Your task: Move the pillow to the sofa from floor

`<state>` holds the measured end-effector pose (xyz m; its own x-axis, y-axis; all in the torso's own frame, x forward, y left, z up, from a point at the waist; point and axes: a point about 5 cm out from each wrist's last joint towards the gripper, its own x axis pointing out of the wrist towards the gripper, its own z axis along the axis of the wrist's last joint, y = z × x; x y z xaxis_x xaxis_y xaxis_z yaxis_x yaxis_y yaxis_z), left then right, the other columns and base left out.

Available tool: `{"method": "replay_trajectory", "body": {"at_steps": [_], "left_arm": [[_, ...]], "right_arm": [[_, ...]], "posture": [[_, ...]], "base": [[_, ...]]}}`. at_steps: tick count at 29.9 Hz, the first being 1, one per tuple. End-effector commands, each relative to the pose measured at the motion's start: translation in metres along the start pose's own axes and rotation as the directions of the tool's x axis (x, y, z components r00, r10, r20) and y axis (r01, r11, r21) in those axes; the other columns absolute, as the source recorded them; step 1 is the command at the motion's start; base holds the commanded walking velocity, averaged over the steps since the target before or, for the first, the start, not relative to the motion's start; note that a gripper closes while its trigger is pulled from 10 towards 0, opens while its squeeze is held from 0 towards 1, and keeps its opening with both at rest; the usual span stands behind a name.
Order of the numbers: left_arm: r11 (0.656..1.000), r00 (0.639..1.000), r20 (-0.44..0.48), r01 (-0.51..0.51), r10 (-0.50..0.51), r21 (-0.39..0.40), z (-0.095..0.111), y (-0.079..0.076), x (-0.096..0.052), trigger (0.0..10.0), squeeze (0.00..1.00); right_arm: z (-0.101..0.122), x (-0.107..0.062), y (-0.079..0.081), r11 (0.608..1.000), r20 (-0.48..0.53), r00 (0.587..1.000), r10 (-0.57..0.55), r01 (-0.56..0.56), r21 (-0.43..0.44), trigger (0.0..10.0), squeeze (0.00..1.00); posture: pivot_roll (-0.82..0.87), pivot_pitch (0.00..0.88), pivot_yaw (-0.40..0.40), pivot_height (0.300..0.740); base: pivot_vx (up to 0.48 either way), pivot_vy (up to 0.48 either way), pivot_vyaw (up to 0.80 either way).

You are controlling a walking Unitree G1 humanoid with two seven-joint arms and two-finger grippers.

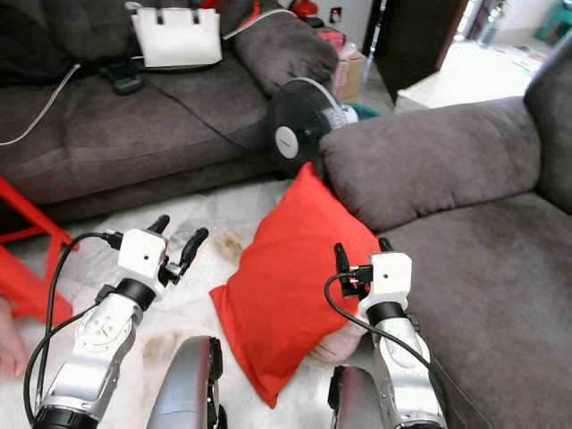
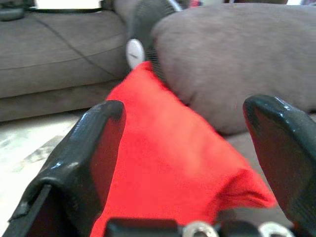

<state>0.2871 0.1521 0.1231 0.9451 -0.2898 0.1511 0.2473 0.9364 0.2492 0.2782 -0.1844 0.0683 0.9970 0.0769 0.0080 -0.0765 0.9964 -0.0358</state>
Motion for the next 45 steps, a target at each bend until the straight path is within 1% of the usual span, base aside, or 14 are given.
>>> {"method": "replay_trajectory", "body": {"at_steps": [1,11,40,45], "left_arm": [[1.0,1.0,-0.003,-0.003,0.003,-0.016,0.0005,0.001,0.0007,10.0,0.0],[1.0,1.0,-0.02,0.013,-0.013,-0.009,-0.0011,-0.0015,0.0,10.0,0.0],[1.0,1.0,-0.022,0.01,-0.01,-0.004,-0.0011,-0.0001,-0.0004,10.0,0.0],[0.999,0.999,-0.037,0.033,-0.034,-0.003,-0.0048,-0.0014,-0.002,10.0,0.0]], "right_arm": [[0.0021,0.0006,-0.0026,1.0,0.009,1.0,-0.008,0.008,-0.003,10.0,0.0],[0.0008,0.0011,-0.0009,1.0,0.002,1.0,-0.005,0.005,0.0,10.0,0.0],[0.0,0.0025,0.001,1.0,-0.006,1.0,0.001,-0.001,-0.003,10.0,0.0],[-0.0011,0.0026,0.0014,1.0,-0.012,1.0,0.002,-0.002,-0.004,10.0,0.0]], "posture": [[0.09,0.079,-0.006,0.571],[0.09,0.083,-0.006,0.571],[0.09,0.088,-0.007,0.571],[0.09,0.087,-0.007,0.571]], "base": [[0.0,0.0,0.0],[0.0,0.0,0.0],[0.318,0.0,0.0],[0.049,0.0,0.0]]}}
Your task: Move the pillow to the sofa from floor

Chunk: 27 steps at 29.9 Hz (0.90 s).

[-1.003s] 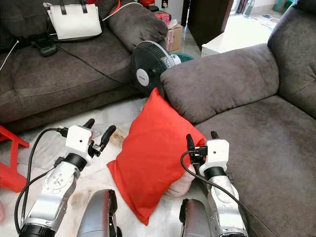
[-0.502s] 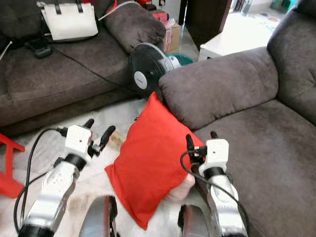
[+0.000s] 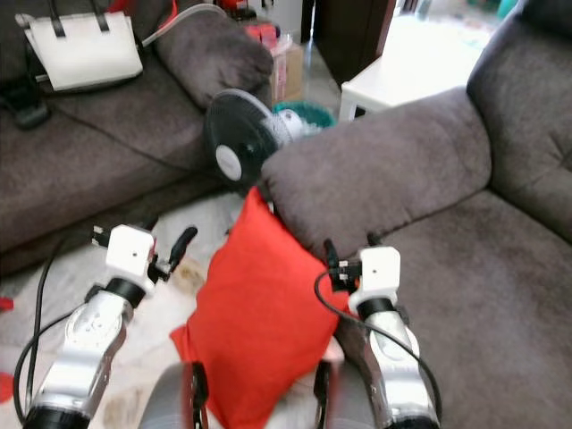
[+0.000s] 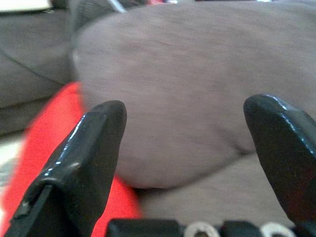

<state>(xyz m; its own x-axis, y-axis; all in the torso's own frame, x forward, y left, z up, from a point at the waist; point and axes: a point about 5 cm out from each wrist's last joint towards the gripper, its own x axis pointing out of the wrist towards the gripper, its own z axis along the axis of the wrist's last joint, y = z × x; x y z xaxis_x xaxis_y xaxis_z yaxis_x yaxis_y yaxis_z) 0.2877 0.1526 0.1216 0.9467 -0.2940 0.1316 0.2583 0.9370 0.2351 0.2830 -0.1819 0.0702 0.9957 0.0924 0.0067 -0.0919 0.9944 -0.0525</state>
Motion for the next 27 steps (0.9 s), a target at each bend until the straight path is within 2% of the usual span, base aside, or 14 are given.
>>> {"method": "replay_trajectory", "body": {"at_steps": [1,3,9,10,12,14,17,22,23,24,26,27], "left_arm": [[0.999,0.999,-0.041,0.034,-0.034,0.008,-0.008,-0.002,-0.004,10.0,0.0],[0.999,0.996,-0.088,0.032,-0.031,0.017,-0.018,-0.001,-0.011,10.0,0.0],[1.0,0.99,-0.137,0.02,-0.018,0.017,-0.029,0.0,-0.022,10.0,0.0],[0.999,0.979,-0.201,-0.029,0.036,0.04,-0.044,0.007,-0.037,10.0,0.0],[0.996,0.964,-0.252,-0.067,0.081,0.061,-0.056,0.013,-0.052,10.0,0.0],[0.995,0.959,-0.267,-0.079,0.094,0.069,-0.06,0.015,-0.057,10.0,0.0],[0.99,0.935,-0.326,-0.121,0.14,0.076,-0.073,0.02,-0.073,10.0,0.0],[0.989,0.927,-0.346,-0.127,0.145,0.073,-0.08,0.018,-0.077,10.0,0.0],[0.989,0.926,-0.348,-0.128,0.144,0.07,-0.08,0.018,-0.077,10.0,0.0],[0.99,0.925,-0.351,-0.128,0.143,0.067,-0.081,0.017,-0.075,10.0,0.0],[0.99,0.925,-0.352,-0.128,0.143,0.064,-0.083,0.016,-0.075,10.0,0.0],[0.99,0.925,-0.352,-0.128,0.143,0.064,-0.083,0.015,-0.075,10.0,0.0]], "right_arm": [[-0.004,-0.002,-0.001,1.0,-0.015,1.0,-0.012,0.013,0.011,10.0,0.0],[-0.007,-0.002,-0.001,1.0,-0.044,0.999,-0.018,0.018,-0.005,10.0,0.0],[-0.013,-0.002,-0.004,0.999,-0.079,0.996,-0.039,0.038,-0.007,10.0,0.0],[-0.017,-0.002,-0.002,1.0,-0.105,0.994,-0.021,0.021,-0.007,10.0,0.0],[-0.02,-0.001,0.001,1.0,-0.13,0.991,-0.004,0.004,-0.006,10.0,0.0],[-0.022,-0.001,0.001,1.0,-0.14,0.99,0.001,-0.002,-0.006,10.0,0.0],[-0.03,-0.001,0.005,0.999,-0.199,0.979,0.034,-0.033,0.01,10.0,0.0],[-0.042,-0.002,0.005,0.999,-0.276,0.96,0.04,-0.029,0.042,10.0,0.0],[-0.043,-0.001,0.005,0.997,-0.285,0.958,0.04,-0.021,0.069,10.0,0.35],[-0.043,-0.001,0.004,0.987,-0.285,0.957,0.048,-0.001,0.162,10.0,1.0],[-0.045,-0.001,0.003,0.968,-0.305,0.951,0.056,0.024,0.251,10.0,1.0],[-0.046,-0.001,0.003,0.966,-0.31,0.949,0.059,0.024,0.256,10.0,1.0]], "posture": [[0.09,0.087,-0.007,0.571],[0.09,0.085,-0.007,0.571],[0.1,0.082,-0.005,0.571],[0.1,0.078,-0.004,0.571],[0.1,0.078,-0.004,0.571],[0.1,0.078,-0.004,0.571],[0.11,0.077,-0.004,0.571],[0.11,0.07,-0.006,0.571],[0.11,0.07,-0.007,0.571],[0.11,0.067,-0.008,0.571],[0.1,0.068,-0.008,0.571],[0.1,0.068,-0.008,0.571]], "base": [[0.0,0.0,0.0],[0.0,0.0,0.0],[0.0,0.0,0.0],[0.0,0.0,0.0],[0.0,0.0,0.0],[0.0,0.0,0.0],[0.0,0.0,0.0],[0.0,0.0,0.0],[0.0,0.0,0.0],[0.0,0.0,0.0],[0.0,0.0,0.0],[0.0,0.0,0.0]]}}
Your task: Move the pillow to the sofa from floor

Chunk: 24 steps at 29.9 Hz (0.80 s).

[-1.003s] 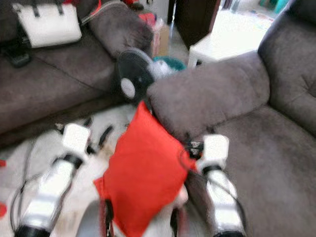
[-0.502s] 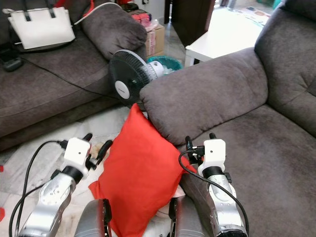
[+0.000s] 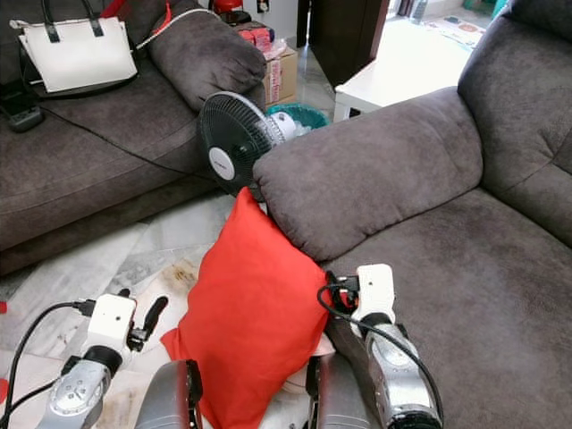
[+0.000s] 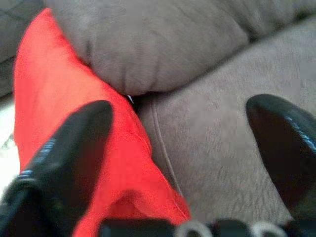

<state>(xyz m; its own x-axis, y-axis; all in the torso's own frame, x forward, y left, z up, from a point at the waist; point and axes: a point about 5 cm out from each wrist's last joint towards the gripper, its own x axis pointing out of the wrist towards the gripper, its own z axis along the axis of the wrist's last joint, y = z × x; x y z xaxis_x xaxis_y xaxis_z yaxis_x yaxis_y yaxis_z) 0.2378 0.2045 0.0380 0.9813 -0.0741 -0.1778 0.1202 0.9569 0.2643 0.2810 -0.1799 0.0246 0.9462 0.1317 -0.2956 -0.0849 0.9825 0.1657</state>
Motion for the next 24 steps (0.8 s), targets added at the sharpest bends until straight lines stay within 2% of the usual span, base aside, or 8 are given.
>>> {"method": "replay_trajectory", "body": {"at_steps": [1,5,8,12,13,15,16,24], "left_arm": [[1.0,1.0,-0.006,0.002,-0.002,0.013,-0.003,-0.002,0.0,10.0,0.0],[1.0,1.0,-0.004,0.004,-0.003,0.01,-0.003,-0.002,0.001,10.0,0.0],[1.0,1.0,-0.004,0.007,-0.007,0.009,-0.004,-0.003,0.003,10.0,0.0],[1.0,1.0,0.0,0.021,-0.021,0.004,-0.003,-0.007,0.006,10.0,0.0],[1.0,1.0,0.002,0.024,-0.024,0.0,-0.002,-0.008,0.007,10.0,0.0],[1.0,1.0,0.004,0.026,-0.026,-0.001,-0.002,-0.009,0.007,10.0,0.0],[1.0,1.0,0.005,0.028,-0.028,-0.003,-0.001,-0.009,0.008,10.0,0.0],[0.999,0.999,0.008,0.045,-0.045,-0.012,-0.001,-0.013,0.009,10.0,0.0]], "right_arm": [[-0.001,0.0,-0.004,0.999,-0.027,1.0,0.009,-0.008,0.036,10.0,1.0],[-0.004,-0.001,-0.007,0.999,-0.057,0.998,0.018,-0.016,0.041,10.0,1.0],[-0.009,-0.001,-0.007,0.993,-0.097,0.995,0.027,-0.015,0.115,10.0,1.0],[-0.015,-0.003,-0.003,0.996,-0.125,0.991,0.054,-0.044,0.083,10.0,0.96],[-0.018,-0.003,-0.002,0.993,-0.133,0.989,0.06,-0.046,0.109,10.0,0.25],[-0.02,-0.003,-0.001,0.991,-0.139,0.988,0.065,-0.047,0.126,10.0,0.25],[-0.022,-0.003,0.001,0.988,-0.151,0.986,0.076,-0.055,0.144,10.0,0.0],[-0.03,-0.003,0.017,0.955,-0.168,0.969,0.18,-0.131,0.266,10.0,0.0]], "posture": [[0.1,0.065,-0.008,0.571],[0.1,0.065,-0.01,0.571],[0.1,0.066,-0.012,0.571],[0.09,0.069,-0.012,0.571],[0.09,0.071,-0.012,0.571],[0.09,0.071,-0.012,0.571],[0.1,0.075,-0.013,0.571],[0.1,0.083,-0.015,0.571]], "base": [[0.0,0.0,0.0],[0.0,0.0,0.0],[0.0,0.0,0.0],[0.0,0.0,0.0],[0.0,0.0,0.0],[0.0,0.0,0.0],[0.0,0.0,0.0],[0.0,0.0,0.0]]}}
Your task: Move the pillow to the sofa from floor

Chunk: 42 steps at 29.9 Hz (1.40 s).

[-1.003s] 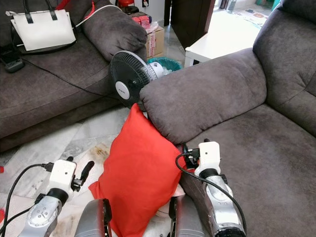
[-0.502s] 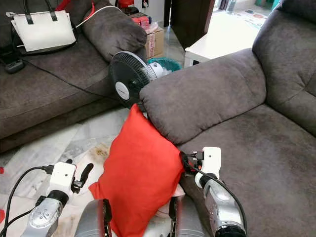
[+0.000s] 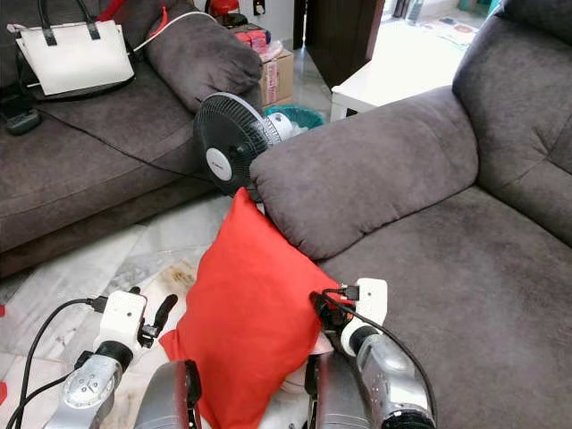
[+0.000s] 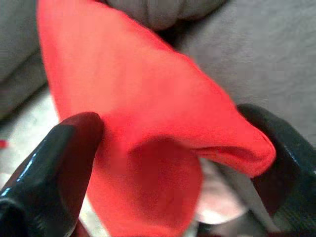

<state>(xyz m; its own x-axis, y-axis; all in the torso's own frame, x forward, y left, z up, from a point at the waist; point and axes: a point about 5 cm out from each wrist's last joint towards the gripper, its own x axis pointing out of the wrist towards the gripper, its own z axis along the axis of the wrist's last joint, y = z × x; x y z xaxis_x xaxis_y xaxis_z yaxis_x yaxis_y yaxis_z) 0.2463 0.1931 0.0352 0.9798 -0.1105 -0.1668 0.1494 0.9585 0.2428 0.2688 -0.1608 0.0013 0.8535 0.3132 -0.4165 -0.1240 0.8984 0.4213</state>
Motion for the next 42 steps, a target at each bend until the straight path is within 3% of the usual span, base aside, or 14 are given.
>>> {"method": "replay_trajectory", "body": {"at_steps": [1,10,20,23,27,31,37,42], "left_arm": [[1.0,1.0,-0.012,0.013,-0.013,0.003,-0.003,-0.002,-0.001,10.0,0.0],[1.0,1.0,0.005,0.025,-0.025,-0.007,0.001,-0.007,0.003,10.0,0.0],[0.999,0.999,0.038,0.034,-0.034,-0.003,0.008,-0.01,0.008,10.0,0.0],[0.999,0.998,0.047,0.037,-0.037,-0.007,0.011,-0.011,0.012,10.0,0.0],[0.999,0.998,0.054,0.04,-0.04,-0.011,0.013,-0.012,0.015,10.0,0.0],[0.999,0.997,0.063,0.048,-0.047,-0.016,0.015,-0.015,0.015,10.0,0.0],[0.998,0.996,0.072,0.051,-0.049,-0.02,0.017,-0.017,0.015,10.0,0.0],[0.999,0.996,0.078,0.047,-0.045,-0.024,0.018,-0.017,0.015,10.0,0.0]], "right_arm": [[-0.002,0.0,0.002,0.999,-0.006,1.0,0.019,-0.019,0.03,10.0,0.0],[-0.005,0.005,0.008,0.992,0.006,0.997,0.076,-0.076,0.103,10.0,0.0],[0.007,0.009,0.001,0.997,0.096,0.995,-0.024,0.017,0.069,10.0,0.0],[0.008,0.009,-0.006,0.996,0.113,0.993,-0.038,0.029,0.079,10.0,0.0],[-0.007,0.003,-0.014,0.996,0.075,0.996,-0.052,0.046,0.081,10.0,0.0],[-0.032,-0.015,-0.034,0.992,0.014,0.997,-0.076,0.074,0.099,10.0,0.0],[-0.021,-0.015,-0.048,0.984,-0.014,0.996,-0.092,0.093,0.153,10.0,0.0],[-0.008,-0.012,-0.049,0.98,0.022,0.998,-0.051,0.046,0.192,10.0,0.0]], "posture": [[0.09,0.084,-0.016,0.571],[0.1,0.086,-0.02,0.571],[0.11,0.09,-0.022,0.571],[0.11,0.092,-0.023,0.571],[0.12,0.095,-0.025,0.571],[0.12,0.101,-0.027,0.571],[0.13,0.103,-0.033,0.571],[0.13,0.104,-0.036,0.571]], "base": [[0.0,0.0,0.0],[0.0,0.0,0.0],[0.0,0.0,0.0],[0.0,0.0,0.0],[0.0,0.0,0.0],[0.0,0.0,0.0],[0.0,0.0,0.0],[0.0,0.0,0.0]]}}
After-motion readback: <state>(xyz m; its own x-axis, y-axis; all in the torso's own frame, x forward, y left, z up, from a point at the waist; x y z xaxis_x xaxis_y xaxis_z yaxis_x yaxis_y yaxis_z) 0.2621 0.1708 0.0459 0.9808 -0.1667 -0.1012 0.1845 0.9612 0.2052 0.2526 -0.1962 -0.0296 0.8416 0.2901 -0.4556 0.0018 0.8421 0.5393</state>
